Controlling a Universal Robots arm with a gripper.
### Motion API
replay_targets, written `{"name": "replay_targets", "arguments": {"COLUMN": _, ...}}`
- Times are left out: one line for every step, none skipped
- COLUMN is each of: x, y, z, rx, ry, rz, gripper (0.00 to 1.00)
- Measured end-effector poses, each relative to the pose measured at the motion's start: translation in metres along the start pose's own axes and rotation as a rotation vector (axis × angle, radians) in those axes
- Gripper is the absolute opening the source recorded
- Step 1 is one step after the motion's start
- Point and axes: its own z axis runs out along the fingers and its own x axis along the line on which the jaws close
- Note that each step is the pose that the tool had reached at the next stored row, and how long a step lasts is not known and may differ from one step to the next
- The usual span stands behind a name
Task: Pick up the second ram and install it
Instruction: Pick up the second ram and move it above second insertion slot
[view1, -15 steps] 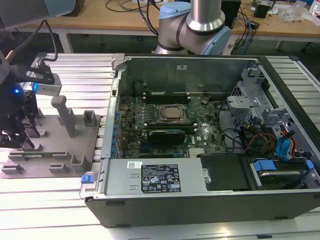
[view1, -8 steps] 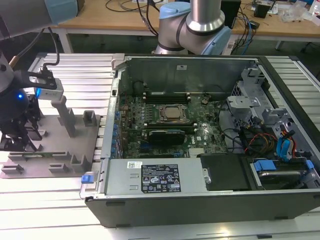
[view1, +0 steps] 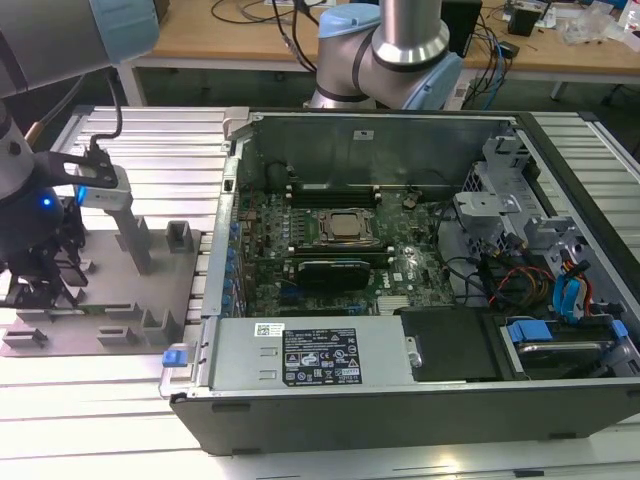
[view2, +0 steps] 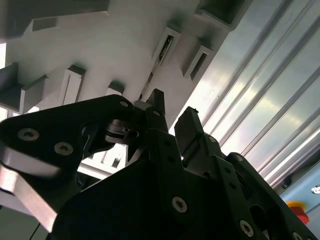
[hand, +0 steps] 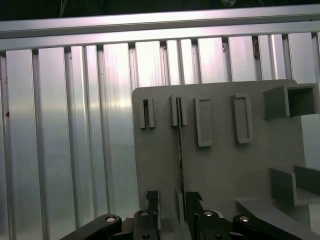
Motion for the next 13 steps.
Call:
{"name": "replay_targets", "arguments": {"x": 0.0000, "y": -0.0001, "z": 0.0015, "rx": -0.0001, "ry": 0.0000, "rz": 0.000, "gripper": 0.34}}
{"name": "replay_targets", "arguments": {"x": 0.0001, "y": -0.0002, "z": 0.0032, "rx": 0.0000, "ry": 0.0001, "rz": 0.000, "gripper": 0.34}}
{"name": "replay_targets", "arguments": {"x": 0.0001, "y": -0.0002, "z": 0.0047, "rx": 0.0000, "ry": 0.0000, "rz": 0.000, "gripper": 0.34}}
{"name": "replay_targets", "arguments": {"x": 0.0002, "y": -0.0003, "z": 0.0062, "rx": -0.0001, "ry": 0.0001, "rz": 0.000, "gripper": 0.34}}
{"name": "replay_targets", "arguments": {"x": 0.0002, "y": -0.0004, "z": 0.0083, "rx": 0.0000, "ry": 0.0000, "rz": 0.000, "gripper": 0.34}}
{"name": "replay_targets", "arguments": {"x": 0.0003, "y": -0.0005, "z": 0.0109, "rx": 0.0000, "ry": 0.0001, "rz": 0.000, "gripper": 0.34}}
{"name": "replay_targets", "arguments": {"x": 0.0003, "y": 0.0006, "z": 0.0125, "rx": -0.0001, "ry": 0.0001, "rz": 0.000, "gripper": 0.34}}
{"name": "replay_targets", "arguments": {"x": -0.0005, "y": 0.0039, "z": 0.0143, "rx": 0.0000, "ry": 0.0000, "rz": -0.002, "gripper": 0.34}}
{"name": "replay_targets", "arguments": {"x": -0.0020, "y": 0.0057, "z": 0.0156, "rx": -0.0005, "ry": -0.0002, "rz": -0.014, "gripper": 0.34}}
{"name": "replay_targets", "arguments": {"x": -0.0027, "y": 0.0058, "z": 0.0165, "rx": -0.0009, "ry": -0.0001, "rz": -0.032, "gripper": 0.34}}
{"name": "replay_targets", "arguments": {"x": -0.0044, "y": 0.0060, "z": 0.0203, "rx": -0.0010, "ry": 0.0001, "rz": -0.038, "gripper": 0.34}}
{"name": "replay_targets", "arguments": {"x": -0.0059, "y": 0.0063, "z": 0.0239, "rx": -0.0010, "ry": 0.0001, "rz": -0.038, "gripper": 0.34}}
{"name": "replay_targets", "arguments": {"x": -0.0074, "y": 0.0084, "z": 0.0268, "rx": -0.0010, "ry": 0.0001, "rz": -0.038, "gripper": 0.34}}
